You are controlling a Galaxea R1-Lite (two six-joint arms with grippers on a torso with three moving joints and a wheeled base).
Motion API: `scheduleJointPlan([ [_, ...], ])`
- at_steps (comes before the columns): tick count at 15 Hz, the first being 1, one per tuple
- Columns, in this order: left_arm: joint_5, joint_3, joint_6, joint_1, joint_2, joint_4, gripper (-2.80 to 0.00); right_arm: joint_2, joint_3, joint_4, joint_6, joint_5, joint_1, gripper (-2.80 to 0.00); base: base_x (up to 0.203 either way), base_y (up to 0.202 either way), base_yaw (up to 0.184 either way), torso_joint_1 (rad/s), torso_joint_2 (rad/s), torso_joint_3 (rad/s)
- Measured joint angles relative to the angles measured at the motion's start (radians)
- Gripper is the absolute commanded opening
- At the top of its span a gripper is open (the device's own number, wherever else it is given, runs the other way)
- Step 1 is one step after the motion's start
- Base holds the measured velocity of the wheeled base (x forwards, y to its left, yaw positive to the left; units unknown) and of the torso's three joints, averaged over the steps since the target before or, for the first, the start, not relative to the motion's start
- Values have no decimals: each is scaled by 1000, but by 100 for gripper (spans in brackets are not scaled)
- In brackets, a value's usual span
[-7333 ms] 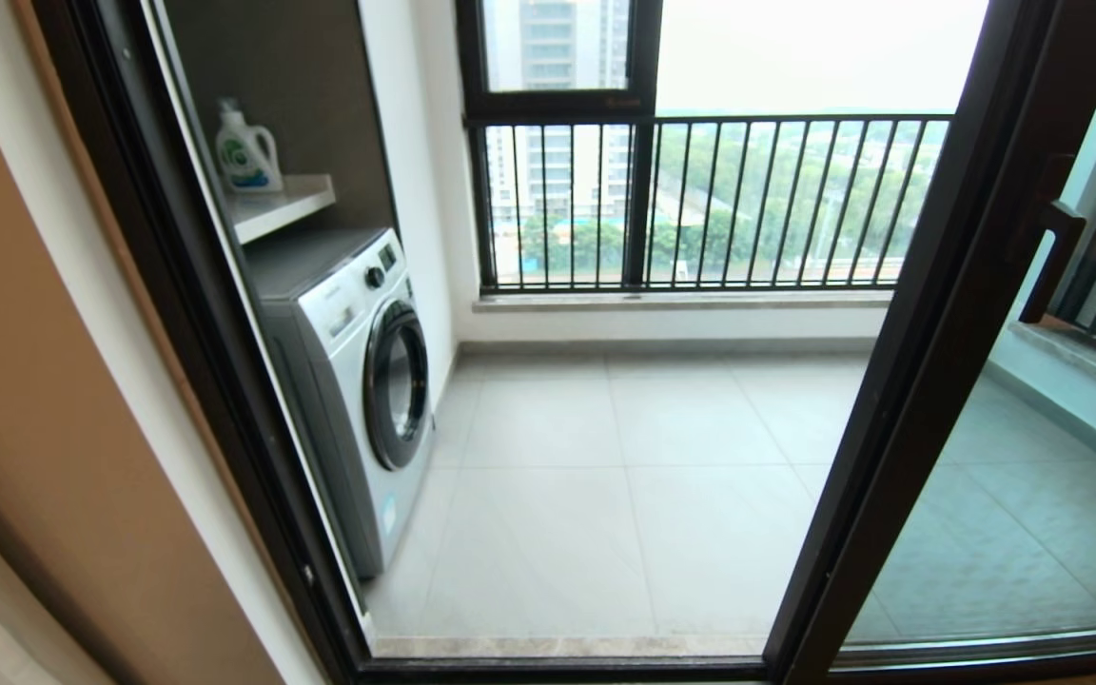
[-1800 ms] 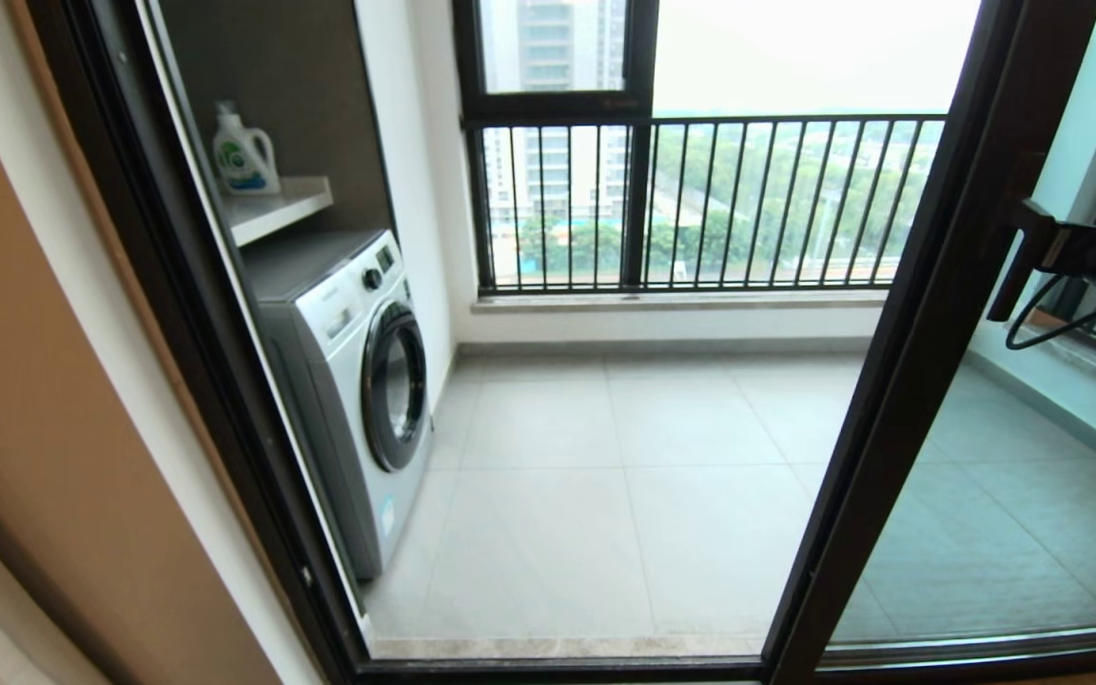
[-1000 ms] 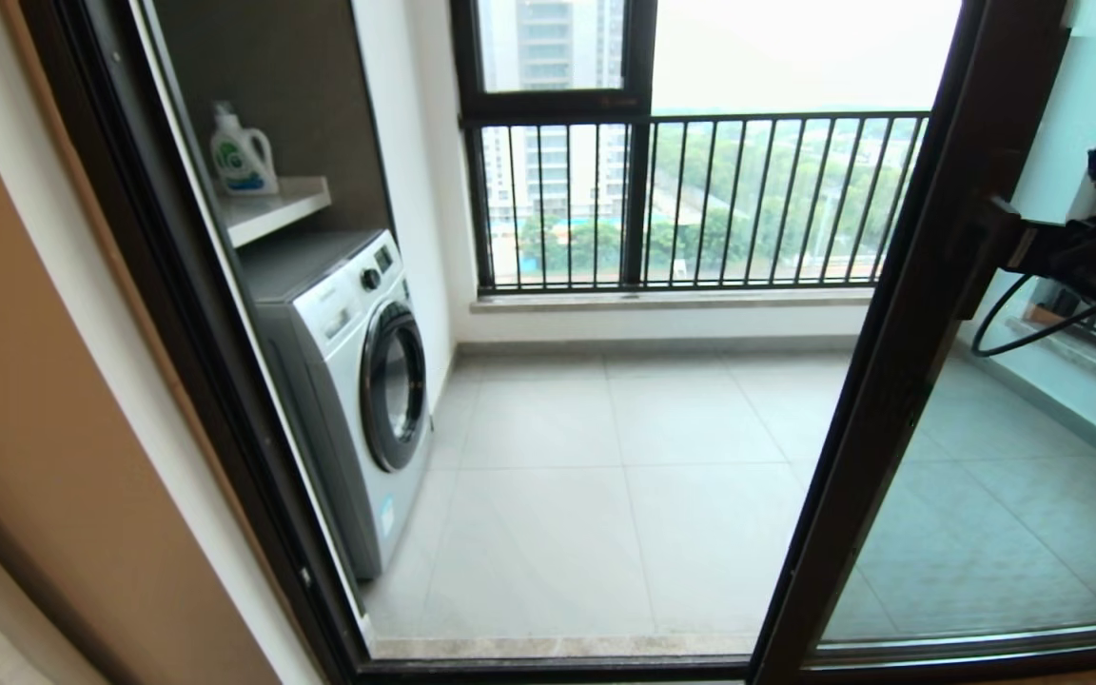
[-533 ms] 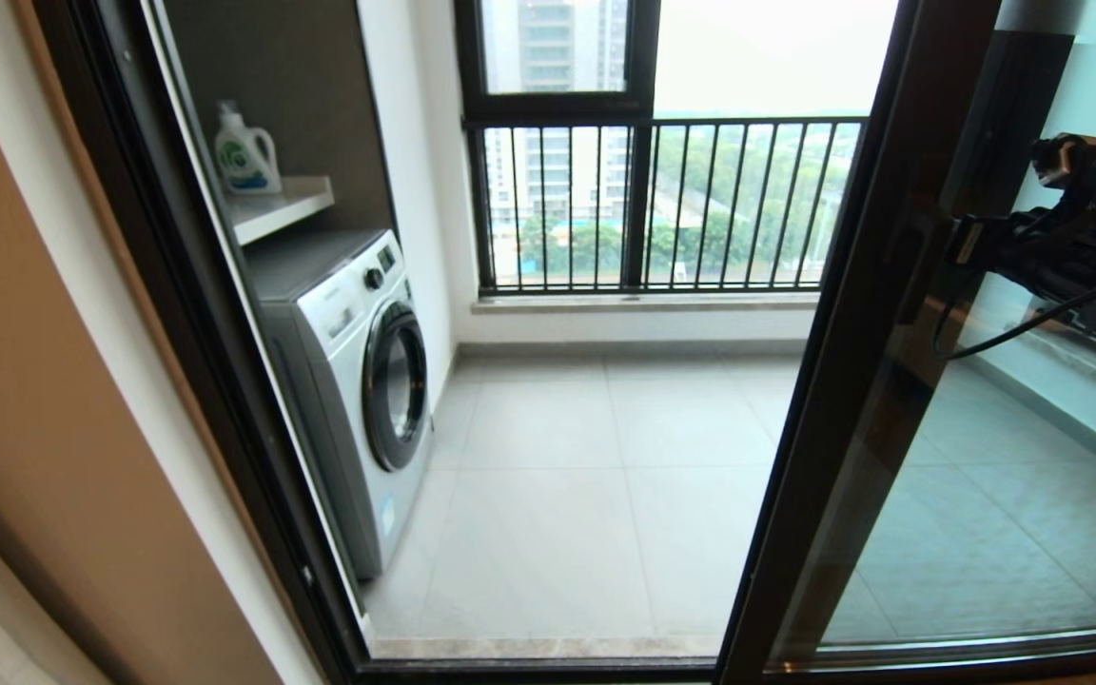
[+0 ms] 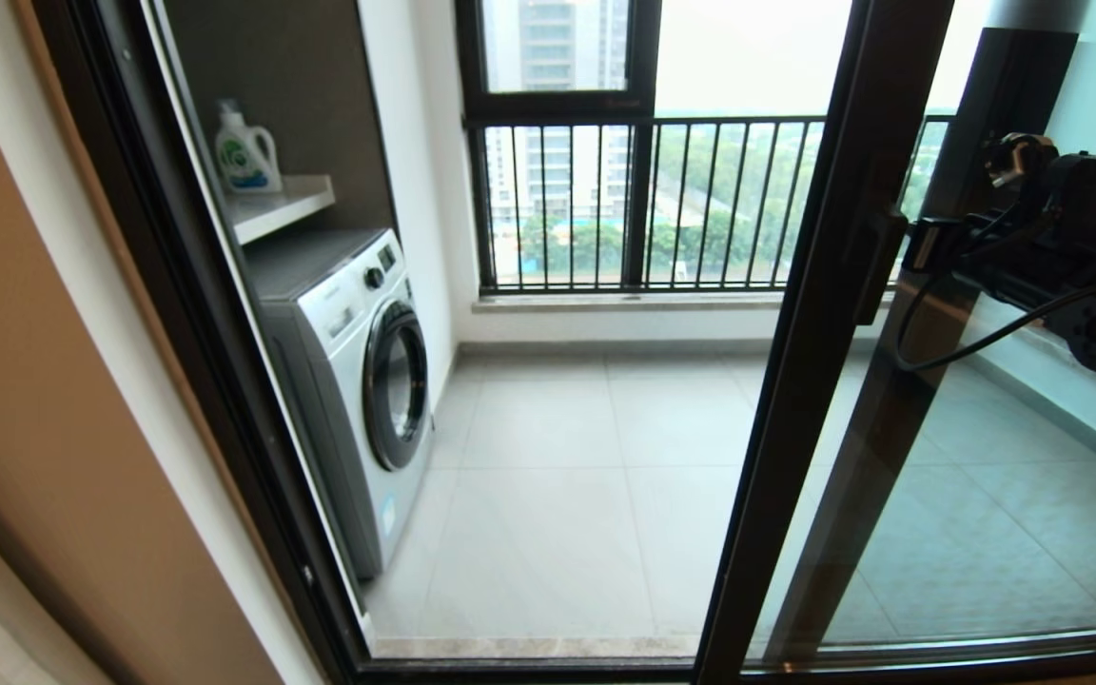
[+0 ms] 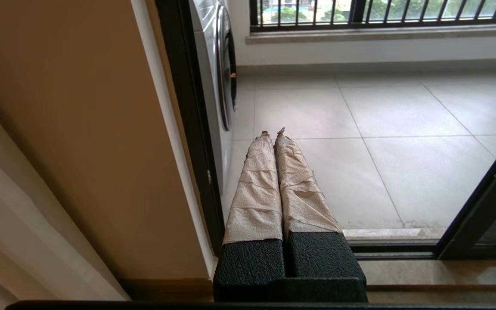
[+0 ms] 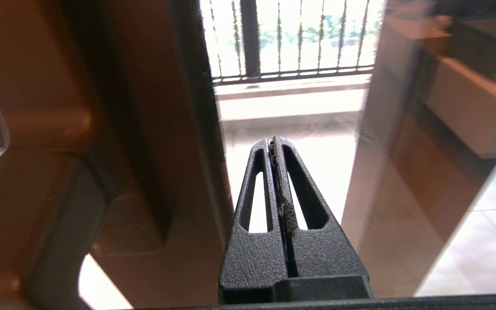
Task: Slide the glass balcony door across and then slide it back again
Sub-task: Close the slid door
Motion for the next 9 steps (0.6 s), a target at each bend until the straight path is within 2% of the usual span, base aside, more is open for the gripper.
scheduleJointPlan([
  [3,0,0,0,0,0,0,-280,-7,25,0,0,-9,34,-280,0,0,0,0,0,0],
  [6,0,0,0,0,0,0,-280,-6,30,-27,2,-70,78,-280,0,0,0,0,0,0],
  [9,0,0,1,0,0,0,-280,-7,35,-30,3,-80,102,-280,0,0,0,0,0,0],
])
